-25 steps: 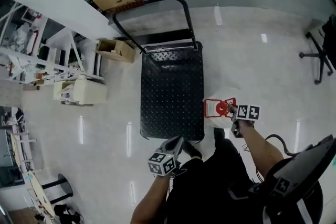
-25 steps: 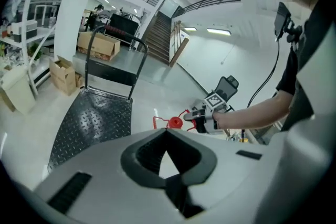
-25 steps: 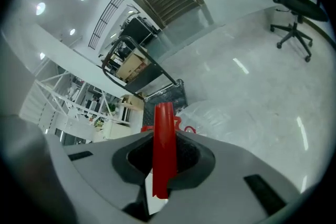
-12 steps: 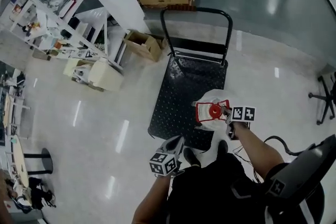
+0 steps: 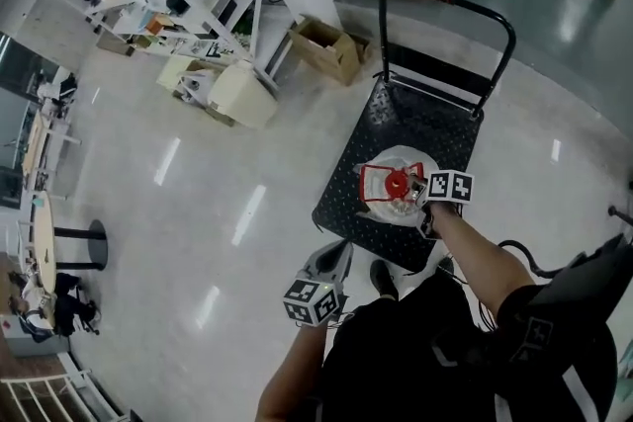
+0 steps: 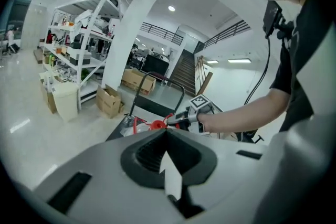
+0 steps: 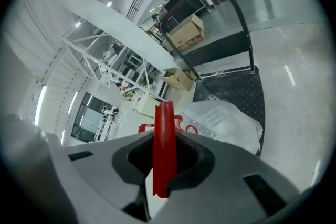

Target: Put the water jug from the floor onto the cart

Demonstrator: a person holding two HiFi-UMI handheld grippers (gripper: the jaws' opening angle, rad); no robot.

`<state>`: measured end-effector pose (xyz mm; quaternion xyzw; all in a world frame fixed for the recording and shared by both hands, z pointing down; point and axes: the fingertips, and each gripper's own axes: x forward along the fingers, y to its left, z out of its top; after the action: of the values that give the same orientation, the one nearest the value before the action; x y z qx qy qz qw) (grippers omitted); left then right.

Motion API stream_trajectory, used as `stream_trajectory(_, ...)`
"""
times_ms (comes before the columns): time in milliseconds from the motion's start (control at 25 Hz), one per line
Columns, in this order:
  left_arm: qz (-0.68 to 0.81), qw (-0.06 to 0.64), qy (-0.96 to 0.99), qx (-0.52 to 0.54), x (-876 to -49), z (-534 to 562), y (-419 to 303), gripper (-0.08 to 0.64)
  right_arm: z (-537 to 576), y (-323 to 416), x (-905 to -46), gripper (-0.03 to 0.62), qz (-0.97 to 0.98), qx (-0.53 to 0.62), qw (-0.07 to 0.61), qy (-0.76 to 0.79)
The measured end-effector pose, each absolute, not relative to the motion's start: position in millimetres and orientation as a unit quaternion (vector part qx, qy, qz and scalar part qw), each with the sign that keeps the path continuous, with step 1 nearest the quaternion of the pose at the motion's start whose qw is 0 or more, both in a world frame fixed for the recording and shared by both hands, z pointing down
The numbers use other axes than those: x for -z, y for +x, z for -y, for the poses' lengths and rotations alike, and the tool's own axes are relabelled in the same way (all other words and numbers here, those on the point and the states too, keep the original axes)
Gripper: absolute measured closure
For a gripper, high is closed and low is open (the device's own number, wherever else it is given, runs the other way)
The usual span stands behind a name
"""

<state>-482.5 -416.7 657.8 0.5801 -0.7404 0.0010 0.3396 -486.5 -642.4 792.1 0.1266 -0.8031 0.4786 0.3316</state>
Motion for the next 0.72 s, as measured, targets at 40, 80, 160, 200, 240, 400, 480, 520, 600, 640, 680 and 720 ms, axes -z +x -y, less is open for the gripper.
stream_trajectory(40,0.745,0.34,0.574,0.001,-657.6,407.2,-487.0,0.568,632.3,-498.3,-794.8,0.549,0.803,-0.478,0.336,0.119)
stream_trajectory(80,0.749,0.341,0.568,0.003,-657.8,397.9,-491.5,0.568,621.9,-510.0,-797.9,0.549,0.803,-0.477,0.34,0.111)
stream_trajectory(160,0.758,0.342,0.555,0.008,-658.5,381.1,-499.9,0.568,602.0,-531.7,-804.6,0.549,0.802,-0.474,0.351,0.095)
stream_trajectory(200,0.762,0.343,0.55,0.01,-658.9,373.6,-503.5,0.568,593.3,-541.6,-808.0,0.549,0.801,-0.474,0.354,0.089)
stream_trajectory(240,0.766,0.343,0.544,0.011,-659.4,366.3,-506.8,0.568,585.3,-550.6,-811.2,0.549,0.8,-0.475,0.356,0.084)
stream_trajectory(400,0.775,0.348,0.527,0.018,-663.9,342.3,-514.0,0.568,559.8,-576.1,-822.3,0.549,0.802,-0.473,0.36,0.063)
stream_trajectory(480,0.777,0.353,0.521,0.021,-668.0,333.6,-514.2,0.568,553.7,-585.4,-823.9,0.549,0.806,-0.474,0.351,0.052)
stream_trajectory(520,0.778,0.354,0.518,0.023,-669.2,330.1,-514.5,0.568,552.5,-589.5,-823.7,0.549,0.808,-0.474,0.347,0.049)
stream_trajectory(600,0.78,0.355,0.515,0.026,-669.4,325.5,-515.7,0.568,554.9,-594.5,-823.0,0.549,0.809,-0.475,0.342,0.051)
stream_trajectory(640,0.78,0.355,0.514,0.028,-669.3,325.0,-516.1,0.568,558.3,-594.1,-823.4,0.549,0.809,-0.476,0.341,0.055)
stream_trajectory(680,0.781,0.354,0.515,0.029,-669.4,325.6,-516.2,0.568,563.0,-591.6,-824.6,0.549,0.809,-0.475,0.341,0.059)
stream_trajectory(720,0.78,0.352,0.516,0.03,-669.5,327.1,-516.0,0.568,568.6,-586.9,-826.3,0.549,0.809,-0.473,0.342,0.064)
